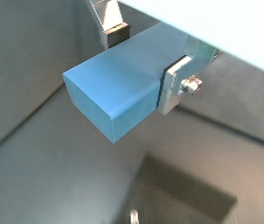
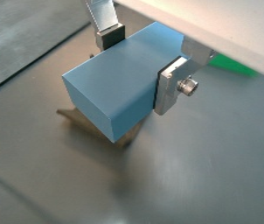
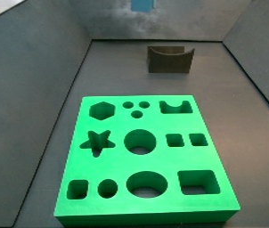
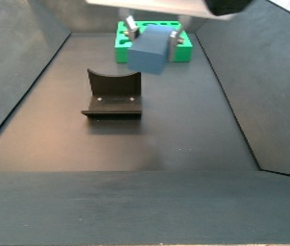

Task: Pick up the rectangle object. Move up. Place the rectangle object on the fixture. Regrasp the rectangle object. Move to above the board. Insert the rectangle object.
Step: Place the rectangle object on the fixture.

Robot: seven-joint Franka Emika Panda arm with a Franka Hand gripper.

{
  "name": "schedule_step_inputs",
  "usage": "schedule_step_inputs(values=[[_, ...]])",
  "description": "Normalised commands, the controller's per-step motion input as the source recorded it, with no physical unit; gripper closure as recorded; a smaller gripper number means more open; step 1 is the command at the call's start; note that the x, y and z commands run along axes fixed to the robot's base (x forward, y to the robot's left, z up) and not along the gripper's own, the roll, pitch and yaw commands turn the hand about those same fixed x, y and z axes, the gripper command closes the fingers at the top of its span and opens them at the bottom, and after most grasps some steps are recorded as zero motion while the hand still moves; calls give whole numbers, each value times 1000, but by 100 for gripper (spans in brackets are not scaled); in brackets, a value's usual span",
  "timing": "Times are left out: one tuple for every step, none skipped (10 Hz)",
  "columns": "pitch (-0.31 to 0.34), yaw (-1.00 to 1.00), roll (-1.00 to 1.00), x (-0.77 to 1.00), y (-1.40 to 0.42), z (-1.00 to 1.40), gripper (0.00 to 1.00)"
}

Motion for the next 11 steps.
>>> schedule_step_inputs(values=[[233,962,-186,1000,-619,-211,100],[222,706,-151,1000,-522,-180,100],[210,410,-110,1000,-427,-141,100],[205,261,-81,1000,-357,-115,100],[202,166,-53,1000,-286,-91,100],[190,106,-27,1000,-224,-71,100],[176,61,2,1000,-161,-56,100],[176,45,21,1000,-121,-40,100],[174,37,37,943,-79,-23,100],[171,30,49,879,-54,-20,100],[174,27,60,795,-32,-9,100]])
